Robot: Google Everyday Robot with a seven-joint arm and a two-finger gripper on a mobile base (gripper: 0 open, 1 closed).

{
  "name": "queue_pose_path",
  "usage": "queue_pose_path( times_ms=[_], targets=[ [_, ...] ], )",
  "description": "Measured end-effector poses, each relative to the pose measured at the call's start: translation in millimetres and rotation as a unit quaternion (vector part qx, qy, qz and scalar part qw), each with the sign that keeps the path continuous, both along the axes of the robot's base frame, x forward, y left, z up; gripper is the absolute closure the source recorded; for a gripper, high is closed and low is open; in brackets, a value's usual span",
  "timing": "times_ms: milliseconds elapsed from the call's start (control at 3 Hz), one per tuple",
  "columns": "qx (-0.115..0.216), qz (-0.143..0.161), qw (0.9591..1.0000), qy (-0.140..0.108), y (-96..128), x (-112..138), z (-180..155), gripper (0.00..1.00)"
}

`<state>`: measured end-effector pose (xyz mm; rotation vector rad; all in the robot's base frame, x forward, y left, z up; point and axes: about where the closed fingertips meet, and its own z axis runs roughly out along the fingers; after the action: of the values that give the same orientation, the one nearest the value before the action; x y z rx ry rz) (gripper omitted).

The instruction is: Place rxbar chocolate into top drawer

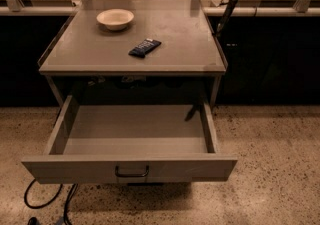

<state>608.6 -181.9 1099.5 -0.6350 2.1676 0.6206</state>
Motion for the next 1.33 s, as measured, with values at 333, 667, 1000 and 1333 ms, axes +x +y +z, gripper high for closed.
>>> queue_pose_path(
  times_ms=[333,667,1000,1333],
  targets=[
    [0.017,-0.03,0.9994,-0.005,4,-53,16,1.0],
    [0.014,-0.026,0.9993,0.024,9,-65,-13,1.0],
    [0.014,-0.026,0.9993,0.025,10,-64,-13,1.0],
    [0.069,-0.024,0.9961,0.048,12,-67,-27,1.0]
  ],
)
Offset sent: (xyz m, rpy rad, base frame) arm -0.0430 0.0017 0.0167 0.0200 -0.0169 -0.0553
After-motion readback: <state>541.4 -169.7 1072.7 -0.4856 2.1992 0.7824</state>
